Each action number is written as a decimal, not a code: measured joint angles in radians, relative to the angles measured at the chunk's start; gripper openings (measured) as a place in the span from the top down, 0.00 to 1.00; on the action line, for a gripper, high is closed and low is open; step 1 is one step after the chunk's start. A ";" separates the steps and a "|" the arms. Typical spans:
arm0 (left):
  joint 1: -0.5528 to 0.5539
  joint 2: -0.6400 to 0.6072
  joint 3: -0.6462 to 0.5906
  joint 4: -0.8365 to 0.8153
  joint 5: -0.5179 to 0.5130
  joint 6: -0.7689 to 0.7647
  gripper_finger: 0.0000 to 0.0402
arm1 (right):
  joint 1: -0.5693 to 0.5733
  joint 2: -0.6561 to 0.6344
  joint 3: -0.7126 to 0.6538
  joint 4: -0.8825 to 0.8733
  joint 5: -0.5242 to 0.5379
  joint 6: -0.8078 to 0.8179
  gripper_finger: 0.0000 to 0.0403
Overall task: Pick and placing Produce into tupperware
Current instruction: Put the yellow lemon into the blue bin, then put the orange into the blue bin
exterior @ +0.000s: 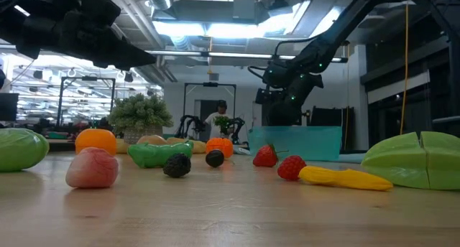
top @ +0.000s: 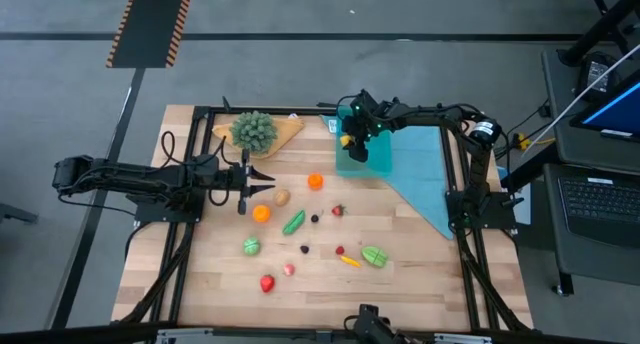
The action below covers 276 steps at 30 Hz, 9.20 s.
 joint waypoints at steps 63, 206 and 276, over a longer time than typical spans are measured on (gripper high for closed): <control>0.000 0.000 0.000 0.001 0.000 0.004 0.82 | -0.044 -0.645 -0.510 0.356 -0.093 0.183 0.42; -0.792 0.406 0.678 -1.078 -0.733 -0.681 0.34 | 0.488 -1.095 -0.909 0.616 0.292 0.420 0.42; -0.401 0.642 0.419 -0.856 -0.328 -0.778 0.34 | 0.488 -1.094 -0.909 0.598 0.293 0.445 0.42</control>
